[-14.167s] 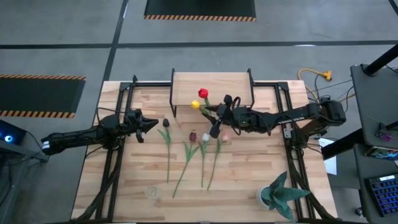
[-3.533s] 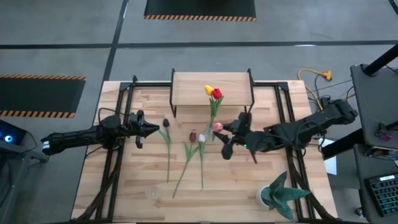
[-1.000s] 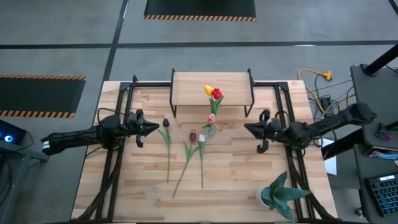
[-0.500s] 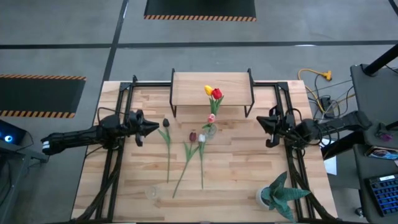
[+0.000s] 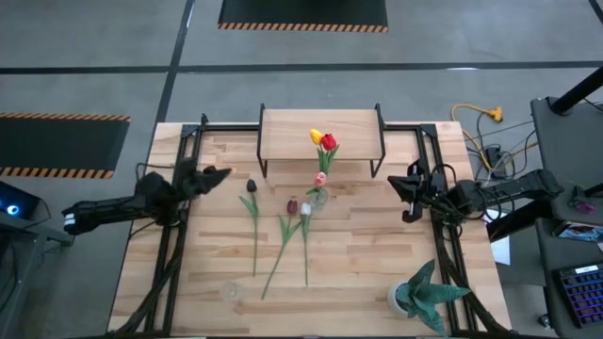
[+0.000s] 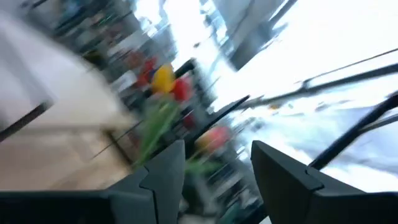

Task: Pick and place flowers into a vace then onto a shelf
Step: Put the black tulip into the bottom transparent vase

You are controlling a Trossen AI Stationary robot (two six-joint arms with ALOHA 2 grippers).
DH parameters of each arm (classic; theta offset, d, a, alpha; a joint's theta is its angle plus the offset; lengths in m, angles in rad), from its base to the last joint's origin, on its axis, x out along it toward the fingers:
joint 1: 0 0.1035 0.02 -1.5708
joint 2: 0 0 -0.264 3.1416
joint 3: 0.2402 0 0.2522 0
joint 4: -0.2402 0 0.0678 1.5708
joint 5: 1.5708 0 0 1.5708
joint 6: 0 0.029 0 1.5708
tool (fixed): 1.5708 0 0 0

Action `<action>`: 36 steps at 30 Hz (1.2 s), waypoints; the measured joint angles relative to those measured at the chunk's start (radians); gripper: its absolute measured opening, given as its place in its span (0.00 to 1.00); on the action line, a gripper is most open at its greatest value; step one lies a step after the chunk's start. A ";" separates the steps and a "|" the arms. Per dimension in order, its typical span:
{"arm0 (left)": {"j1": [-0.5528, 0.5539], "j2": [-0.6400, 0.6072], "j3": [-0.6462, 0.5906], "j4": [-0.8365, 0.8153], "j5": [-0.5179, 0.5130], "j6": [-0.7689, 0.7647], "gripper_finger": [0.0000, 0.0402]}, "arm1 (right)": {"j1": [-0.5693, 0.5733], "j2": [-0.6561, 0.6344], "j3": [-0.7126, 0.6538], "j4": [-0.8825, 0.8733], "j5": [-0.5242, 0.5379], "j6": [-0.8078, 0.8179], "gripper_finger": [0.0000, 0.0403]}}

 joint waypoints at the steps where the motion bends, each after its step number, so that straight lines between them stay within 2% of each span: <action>1: 0.000 0.000 0.000 0.060 -0.016 -0.001 0.42 | 0.000 0.000 0.000 -0.001 0.001 0.000 0.02; 5: 0.000 0.000 0.033 0.234 -0.038 0.002 0.42 | 0.000 0.002 0.000 -0.001 0.022 -0.013 0.02; 12: 0.000 0.044 0.224 0.234 -0.027 0.106 0.42 | 0.000 0.002 0.000 -0.001 0.115 -0.016 0.02; 14: 0.000 0.069 0.279 0.226 -0.077 0.177 0.42 | -0.001 0.001 0.000 0.000 0.155 -0.016 0.02; 17: 0.001 0.106 0.352 0.157 -0.120 0.366 0.42 | 0.000 0.000 0.000 0.000 0.203 -0.022 0.02; 19: 0.000 0.132 0.404 0.054 -0.131 0.392 0.42 | -0.001 0.001 0.000 0.000 0.207 -0.032 0.02; 21: 0.000 0.165 0.464 -0.104 -0.179 0.344 0.42 | 0.000 0.002 0.000 0.000 0.207 -0.026 0.02; 25: 0.000 0.260 0.587 -0.425 -0.187 0.267 0.44 | 0.000 0.003 0.000 0.000 0.207 0.008 0.02; 33: 0.001 0.516 0.817 -0.843 -0.209 0.220 0.60 | 0.000 0.002 0.000 0.000 0.207 0.016 0.02; 36: 0.001 0.622 0.899 -1.008 -0.253 0.095 0.62 | 0.000 0.002 0.000 0.000 0.207 0.022 0.02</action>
